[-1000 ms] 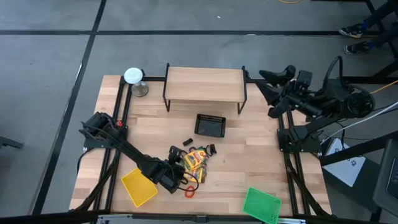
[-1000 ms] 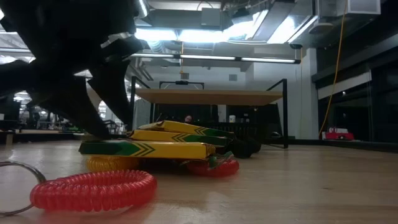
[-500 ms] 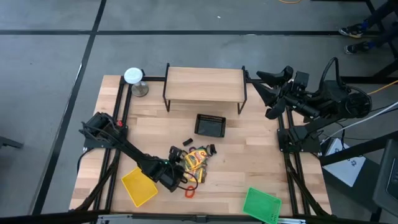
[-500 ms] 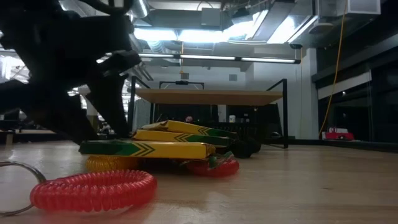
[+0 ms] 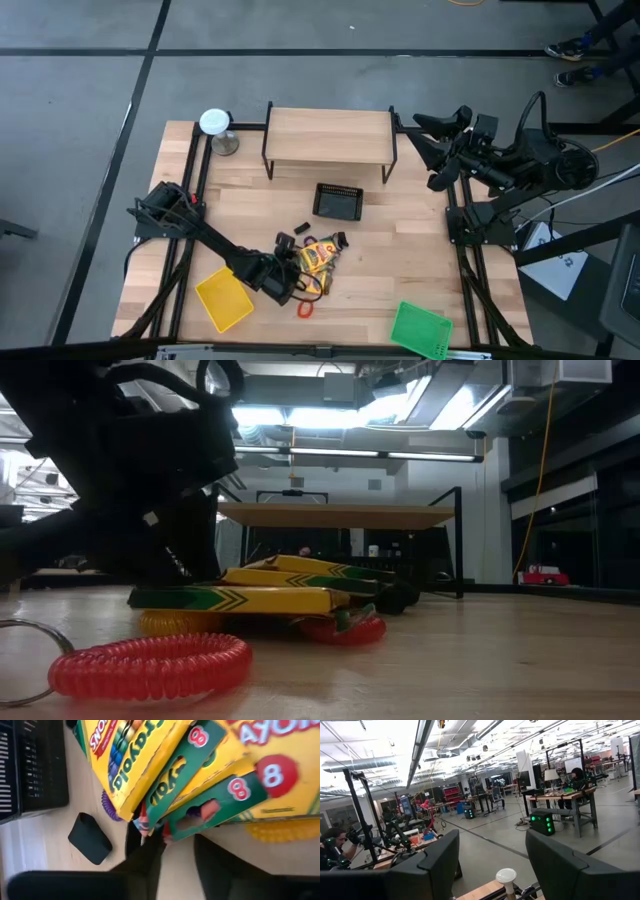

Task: Pick & Place Office Desk Supplies
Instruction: Put the top crayon box into the green basket

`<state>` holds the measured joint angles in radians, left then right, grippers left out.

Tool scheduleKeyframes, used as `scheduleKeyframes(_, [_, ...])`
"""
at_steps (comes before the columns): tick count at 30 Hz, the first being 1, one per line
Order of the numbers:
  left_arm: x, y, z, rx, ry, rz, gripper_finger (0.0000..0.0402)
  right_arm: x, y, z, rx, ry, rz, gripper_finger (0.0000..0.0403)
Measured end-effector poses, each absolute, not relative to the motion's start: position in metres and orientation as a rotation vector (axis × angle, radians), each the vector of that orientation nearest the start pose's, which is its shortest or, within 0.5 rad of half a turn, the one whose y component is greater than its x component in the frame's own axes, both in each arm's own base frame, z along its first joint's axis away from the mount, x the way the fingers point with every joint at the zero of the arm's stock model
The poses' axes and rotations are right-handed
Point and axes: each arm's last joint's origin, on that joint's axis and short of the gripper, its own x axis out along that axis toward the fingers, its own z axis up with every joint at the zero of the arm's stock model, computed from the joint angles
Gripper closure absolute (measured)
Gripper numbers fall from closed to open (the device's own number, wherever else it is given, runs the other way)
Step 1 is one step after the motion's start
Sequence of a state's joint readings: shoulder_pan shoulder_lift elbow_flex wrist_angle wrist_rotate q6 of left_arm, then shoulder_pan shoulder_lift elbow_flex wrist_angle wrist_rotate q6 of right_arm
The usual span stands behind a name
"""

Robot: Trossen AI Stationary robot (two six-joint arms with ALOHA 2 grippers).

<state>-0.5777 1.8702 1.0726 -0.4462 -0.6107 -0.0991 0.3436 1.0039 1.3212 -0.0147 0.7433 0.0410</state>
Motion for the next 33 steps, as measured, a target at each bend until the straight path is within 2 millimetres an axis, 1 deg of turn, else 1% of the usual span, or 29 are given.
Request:
scheduleKeyframes(4, [0.294,-0.172,0.135,0.587,1.037,0.078,0.0378,0.173,0.041,0.486,0.198,-0.269,-0.391,0.0172])
scheduleKeyframes(5, [0.294,-0.171,0.135,0.573,1.046,0.075,0.0389,0.174,0.041,0.486,0.197,-0.269,-0.391,0.0172])
scheduleKeyframes(11, [0.294,-0.171,0.138,0.541,1.054,0.077,0.0400,0.174,0.041,0.486,0.197,-0.269,-0.391,0.0172])
scheduleKeyframes(16, [0.299,-0.173,0.146,0.549,1.038,0.088,0.0398,0.173,0.041,0.486,0.194,-0.269,-0.392,0.0172])
scheduleKeyframes(22, [0.302,-0.177,0.152,0.576,1.035,0.050,0.0389,0.173,0.041,0.486,0.195,-0.269,-0.392,0.0172])
scheduleKeyframes(26, [0.301,-0.176,0.152,0.562,1.048,0.055,0.0361,0.173,0.041,0.486,0.195,-0.269,-0.392,0.0172])
scheduleKeyframes(30, [0.299,-0.176,0.151,0.531,1.062,0.078,0.0322,0.173,0.041,0.486,0.195,-0.269,-0.392,0.0172])
scheduleKeyframes(33, [0.297,-0.180,0.152,0.546,1.051,0.060,0.0294,0.173,0.041,0.486,0.195,-0.269,-0.392,0.0172])
